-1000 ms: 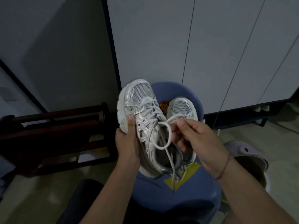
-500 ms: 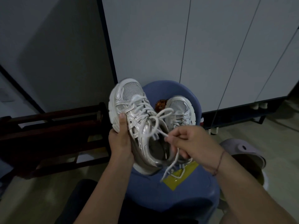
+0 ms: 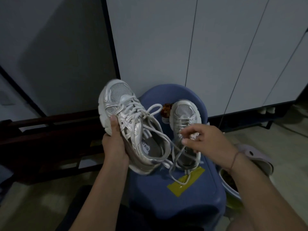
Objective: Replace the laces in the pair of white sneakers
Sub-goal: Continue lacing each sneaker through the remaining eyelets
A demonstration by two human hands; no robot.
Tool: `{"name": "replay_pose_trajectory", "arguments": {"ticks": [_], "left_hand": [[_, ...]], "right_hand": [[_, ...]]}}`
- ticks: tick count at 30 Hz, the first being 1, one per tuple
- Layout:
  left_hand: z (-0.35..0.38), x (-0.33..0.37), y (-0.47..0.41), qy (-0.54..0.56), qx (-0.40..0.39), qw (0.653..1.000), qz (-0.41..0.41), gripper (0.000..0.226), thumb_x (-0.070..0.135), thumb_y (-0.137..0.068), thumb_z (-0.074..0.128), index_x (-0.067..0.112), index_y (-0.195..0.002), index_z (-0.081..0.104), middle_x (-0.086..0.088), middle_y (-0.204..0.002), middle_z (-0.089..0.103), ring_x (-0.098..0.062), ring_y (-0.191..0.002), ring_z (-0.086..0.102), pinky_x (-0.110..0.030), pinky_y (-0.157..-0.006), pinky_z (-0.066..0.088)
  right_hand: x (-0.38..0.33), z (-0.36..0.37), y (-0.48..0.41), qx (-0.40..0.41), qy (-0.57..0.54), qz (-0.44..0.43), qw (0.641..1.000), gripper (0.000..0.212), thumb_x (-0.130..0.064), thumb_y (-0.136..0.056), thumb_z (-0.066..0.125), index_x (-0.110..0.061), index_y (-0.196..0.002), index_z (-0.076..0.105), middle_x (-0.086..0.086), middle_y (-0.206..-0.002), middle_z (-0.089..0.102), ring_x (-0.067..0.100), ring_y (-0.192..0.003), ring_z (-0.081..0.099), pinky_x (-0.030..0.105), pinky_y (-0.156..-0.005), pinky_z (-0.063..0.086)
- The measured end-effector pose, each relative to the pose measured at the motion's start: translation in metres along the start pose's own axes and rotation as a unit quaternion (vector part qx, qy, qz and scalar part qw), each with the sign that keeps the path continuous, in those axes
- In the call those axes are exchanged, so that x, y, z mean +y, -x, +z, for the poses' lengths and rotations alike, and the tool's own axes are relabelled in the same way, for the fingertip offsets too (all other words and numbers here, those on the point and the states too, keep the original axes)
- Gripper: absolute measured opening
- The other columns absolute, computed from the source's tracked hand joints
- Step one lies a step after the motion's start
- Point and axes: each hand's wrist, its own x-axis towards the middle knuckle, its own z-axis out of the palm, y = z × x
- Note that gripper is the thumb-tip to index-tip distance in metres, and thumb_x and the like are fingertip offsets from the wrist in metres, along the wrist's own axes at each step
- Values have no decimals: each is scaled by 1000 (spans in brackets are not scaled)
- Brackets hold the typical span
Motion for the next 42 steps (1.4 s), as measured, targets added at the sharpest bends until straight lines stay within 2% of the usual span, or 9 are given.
{"name": "replay_pose_trajectory", "arguments": {"ticks": [5, 9, 12, 17, 23, 27, 31, 37, 42], "left_hand": [[8, -8, 10, -8, -25, 999, 24, 46, 48, -91, 61, 10, -116, 65, -1, -99, 72, -9, -84, 68, -16, -59, 54], [10, -12, 13, -15, -36, 999, 23, 50, 50, -89, 62, 9, -118, 63, -3, -104, 72, -11, -86, 69, -21, -71, 57], [10, -12, 13, -20, -36, 999, 25, 50, 49, -89, 62, 9, -120, 62, -3, -104, 71, -10, -85, 68, -15, -56, 54], [10, -15, 11, -23, -37, 999, 25, 55, 51, -85, 65, 10, -122, 62, -5, -110, 72, -19, -98, 70, -28, -76, 56], [12, -15, 11, -23, -41, 999, 19, 51, 49, -88, 63, 10, -121, 62, -4, -108, 72, -12, -91, 69, -20, -67, 53], [12, -17, 10, -25, -45, 998, 24, 51, 48, -87, 65, 9, -121, 63, -6, -110, 72, -15, -94, 70, -22, -70, 55], [8, -17, 7, -34, -32, 999, 19, 55, 50, -86, 65, 8, -121, 63, -6, -109, 72, -16, -94, 70, -24, -73, 55], [2, -10, 4, -9, 11, 999, -44, 57, 53, -85, 65, 8, -120, 61, -5, -103, 68, -14, -79, 64, -27, -70, 49], [5, -12, 5, -15, -11, 999, -44, 55, 55, -84, 66, 10, -117, 63, -7, -108, 71, -19, -90, 67, -30, -77, 54]], "right_hand": [[-22, 38, 5, 45, -75, -90, 992, 16, -12, -82, 70, -22, -96, 70, -9, -67, 59, 0, -57, 54, 12, -62, 45], [-18, 54, 5, 87, -18, -77, 993, 23, -22, -81, 73, -22, -103, 71, -10, -70, 57, 14, -73, 62, 33, -77, 55], [-20, 56, 4, 100, -1, -79, 992, 7, -23, -79, 74, -27, -84, 70, -9, -64, 55, 11, -65, 57, 30, -69, 53], [-19, 60, 5, 84, 54, -76, 992, 25, -22, -80, 71, -29, -63, 54, -7, -50, 49, 7, -51, 46, 21, -53, 41], [-21, 66, 5, 123, 32, -100, 987, 17, -20, -81, 71, -20, -97, 65, -7, -60, 51, 10, -58, 50, 34, -64, 50], [-18, 66, 2, 146, 76, -93, 982, 8, -20, -81, 70, -18, -89, 69, -10, -54, 48, 10, -55, 48, 37, -63, 50], [-17, 60, 3, 78, 14, -95, 992, 13, -17, -83, 69, -16, -72, 62, -8, -49, 49, 5, -48, 42, 20, -54, 41], [-21, 27, 8, -193, -71, -48, 978, 10, -9, -84, 69, -7, -76, 65, -3, -55, 55, -1, -45, 44, 11, -48, 37], [-21, 27, 9, -58, -147, 10, 987, 13, -18, -92, 58, -10, -90, 69, -3, -52, 55, 1, -36, 40, 13, -41, 35]]}}
